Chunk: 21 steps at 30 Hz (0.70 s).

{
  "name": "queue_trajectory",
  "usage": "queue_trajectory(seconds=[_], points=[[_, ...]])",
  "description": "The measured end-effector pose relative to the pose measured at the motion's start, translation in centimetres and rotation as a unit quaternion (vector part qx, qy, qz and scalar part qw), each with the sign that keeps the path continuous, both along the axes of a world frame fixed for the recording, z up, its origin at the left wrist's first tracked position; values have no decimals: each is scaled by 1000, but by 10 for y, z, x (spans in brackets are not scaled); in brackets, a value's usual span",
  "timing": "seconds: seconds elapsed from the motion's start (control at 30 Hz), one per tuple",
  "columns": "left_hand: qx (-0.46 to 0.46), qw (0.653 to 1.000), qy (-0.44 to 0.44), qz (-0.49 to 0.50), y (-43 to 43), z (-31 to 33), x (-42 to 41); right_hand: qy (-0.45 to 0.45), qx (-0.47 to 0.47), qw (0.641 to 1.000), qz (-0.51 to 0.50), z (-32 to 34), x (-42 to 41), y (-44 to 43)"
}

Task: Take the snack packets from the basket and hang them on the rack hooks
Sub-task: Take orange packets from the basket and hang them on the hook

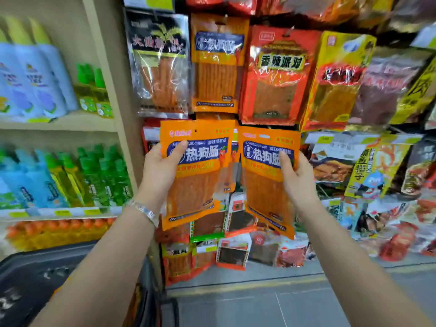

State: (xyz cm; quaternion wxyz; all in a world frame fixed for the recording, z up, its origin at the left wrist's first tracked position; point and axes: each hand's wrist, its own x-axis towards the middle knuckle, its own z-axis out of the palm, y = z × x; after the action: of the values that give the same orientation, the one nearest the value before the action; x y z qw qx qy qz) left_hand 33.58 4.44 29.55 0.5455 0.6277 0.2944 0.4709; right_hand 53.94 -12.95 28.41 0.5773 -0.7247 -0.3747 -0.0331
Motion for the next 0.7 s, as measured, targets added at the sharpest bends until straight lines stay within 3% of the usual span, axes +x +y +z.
queue_trajectory(seconds=[0.23,0.43,0.7], points=[[17,994,-105,12,44,71,22,-19,103,994,5,87,39,64],[29,993,-117,15,82,91,37,32,182,981,64,147,61,127],[-1,991,-130,12,121,98,47,100,198,966,133,177,75,193]])
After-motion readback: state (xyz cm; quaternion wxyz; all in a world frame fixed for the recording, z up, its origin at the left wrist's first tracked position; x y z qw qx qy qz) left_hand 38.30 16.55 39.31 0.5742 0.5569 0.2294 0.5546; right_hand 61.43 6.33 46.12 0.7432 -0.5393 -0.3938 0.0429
